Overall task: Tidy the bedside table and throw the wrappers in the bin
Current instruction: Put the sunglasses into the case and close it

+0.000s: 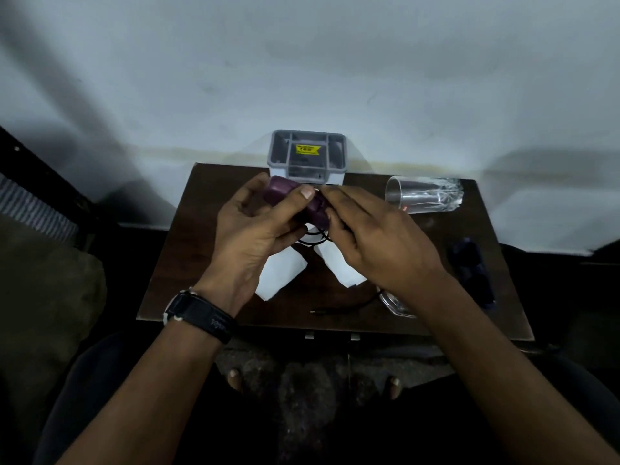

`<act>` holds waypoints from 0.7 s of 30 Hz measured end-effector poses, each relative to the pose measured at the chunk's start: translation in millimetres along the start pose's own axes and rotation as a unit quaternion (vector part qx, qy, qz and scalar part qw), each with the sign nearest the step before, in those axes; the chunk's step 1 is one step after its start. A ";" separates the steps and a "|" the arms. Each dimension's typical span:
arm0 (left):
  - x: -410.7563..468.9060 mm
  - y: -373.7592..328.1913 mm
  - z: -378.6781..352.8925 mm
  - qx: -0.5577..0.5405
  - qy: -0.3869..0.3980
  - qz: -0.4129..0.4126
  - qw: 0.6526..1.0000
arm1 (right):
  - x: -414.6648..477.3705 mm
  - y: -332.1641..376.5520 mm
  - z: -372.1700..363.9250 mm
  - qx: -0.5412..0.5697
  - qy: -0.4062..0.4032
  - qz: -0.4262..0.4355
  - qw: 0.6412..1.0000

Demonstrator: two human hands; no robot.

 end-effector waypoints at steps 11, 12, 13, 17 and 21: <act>1.3 3.1 -14.4 -0.022 0.029 -0.025 0.999 | -4.5 -2.2 7.1 -0.051 -0.010 -0.017 0.998; 1.8 3.4 -14.7 -0.024 0.027 -0.029 0.999 | -4.1 -1.8 8.5 -0.054 -0.011 -0.022 0.998; 1.8 3.3 -15.1 -0.030 0.023 -0.032 0.999 | -3.7 -2.2 9.5 -0.040 -0.008 -0.029 0.999; 1.8 3.6 -17.9 -0.077 0.047 -0.033 0.995 | -4.8 -23.6 7.2 0.160 0.026 -0.137 0.977; 3.2 3.3 -18.8 -0.119 0.073 -0.033 0.990 | -12.8 -55.4 -3.9 0.350 0.066 -0.286 0.890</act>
Point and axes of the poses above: each hand's wrist, its own x-axis towards the middle knuckle, its own z-axis out of the back of the hand, y = z × x, the point moved 6 cm from there along x, towards the middle knuckle, and after that the axes turned 1 degree about -z, right-handed, at the moved point
